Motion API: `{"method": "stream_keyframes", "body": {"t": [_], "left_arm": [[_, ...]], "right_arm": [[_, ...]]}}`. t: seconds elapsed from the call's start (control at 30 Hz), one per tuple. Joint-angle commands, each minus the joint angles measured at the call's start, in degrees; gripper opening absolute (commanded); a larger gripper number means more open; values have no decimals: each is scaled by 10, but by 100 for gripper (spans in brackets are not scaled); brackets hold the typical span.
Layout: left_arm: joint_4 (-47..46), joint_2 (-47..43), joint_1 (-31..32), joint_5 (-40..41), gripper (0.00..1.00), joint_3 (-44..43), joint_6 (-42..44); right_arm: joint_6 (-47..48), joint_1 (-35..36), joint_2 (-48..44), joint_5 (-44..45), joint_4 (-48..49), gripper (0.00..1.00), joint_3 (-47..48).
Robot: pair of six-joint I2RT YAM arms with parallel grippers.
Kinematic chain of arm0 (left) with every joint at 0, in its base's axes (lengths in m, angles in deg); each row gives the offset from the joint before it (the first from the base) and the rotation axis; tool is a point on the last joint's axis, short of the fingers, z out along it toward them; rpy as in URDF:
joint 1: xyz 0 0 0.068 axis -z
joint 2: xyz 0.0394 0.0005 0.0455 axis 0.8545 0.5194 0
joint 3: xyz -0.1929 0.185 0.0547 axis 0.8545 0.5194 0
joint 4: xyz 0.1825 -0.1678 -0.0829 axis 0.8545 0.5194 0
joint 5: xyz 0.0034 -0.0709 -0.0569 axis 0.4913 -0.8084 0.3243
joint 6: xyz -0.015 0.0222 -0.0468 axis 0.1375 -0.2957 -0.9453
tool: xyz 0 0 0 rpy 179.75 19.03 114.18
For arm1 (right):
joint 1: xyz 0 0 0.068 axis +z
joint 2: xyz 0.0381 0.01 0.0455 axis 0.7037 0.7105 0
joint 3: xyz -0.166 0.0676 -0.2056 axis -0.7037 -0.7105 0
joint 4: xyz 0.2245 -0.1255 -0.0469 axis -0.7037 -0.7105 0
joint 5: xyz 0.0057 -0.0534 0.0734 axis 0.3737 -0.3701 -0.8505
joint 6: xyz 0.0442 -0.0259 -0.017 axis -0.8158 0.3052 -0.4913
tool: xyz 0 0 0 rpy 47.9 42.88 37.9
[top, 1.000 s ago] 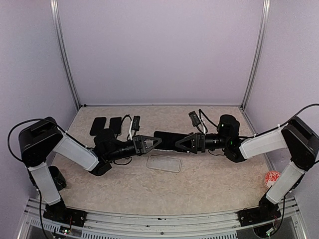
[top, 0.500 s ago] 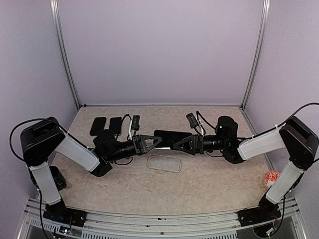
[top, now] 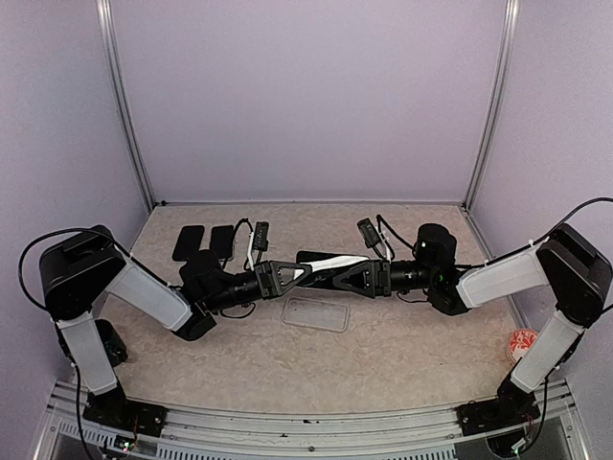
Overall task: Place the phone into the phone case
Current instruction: Pass from the left arm to the right
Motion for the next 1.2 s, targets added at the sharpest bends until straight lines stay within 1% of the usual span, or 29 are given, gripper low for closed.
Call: {"method": "stream_keyframes", "body": {"t": [0.0,0.03,0.07,0.1,0.13,0.2,0.3,0.47,0.63,0.73,0.8,0.93,1.0,1.07,1.17], "left_arm": [[-35,-12,-3,14,4,8,-16],[-37,-15,-4,16,3,11,-17],[-38,-16,-4,18,3,14,-17],[-37,-19,-5,18,3,14,-17],[-36,-21,-6,18,3,14,-17],[-35,-21,-6,16,3,12,-18],[-39,-21,-5,17,3,12,-20],[-38,-21,-5,17,3,12,-21],[-38,-23,-5,18,3,14,-19],[-38,-25,-5,19,4,17,-18],[-37,-26,-6,21,3,17,-17],[-39,-25,-6,21,4,18,-19],[-39,-25,-6,20,3,18,-19],[-38,-26,-6,20,3,17,-19],[-34,-26,-6,19,4,17,-18]], "right_arm": [[20,6,2,-38,32,22,5],[20,6,-2,-38,32,34,3],[22,6,-6,-34,32,44,1],[22,6,-9,-31,32,49,-1],[21,6,-13,-29,33,52,-2],[19,6,-17,-25,41,55,-3],[7,6,-20,-25,67,57,-6],[-3,6,-23,-19,92,66,-14],[-2,6,-22,-12,85,67,-13],[-6,4,-24,-5,92,70,-19],[-11,4,-25,-1,99,70,-22],[-37,2,-17,-3,141,63,-30],[-53,2,-10,-8,168,56,-32],[-59,2,-4,-13,170,48,-27],[-61,1,3,-19,171,31,-22]]}}
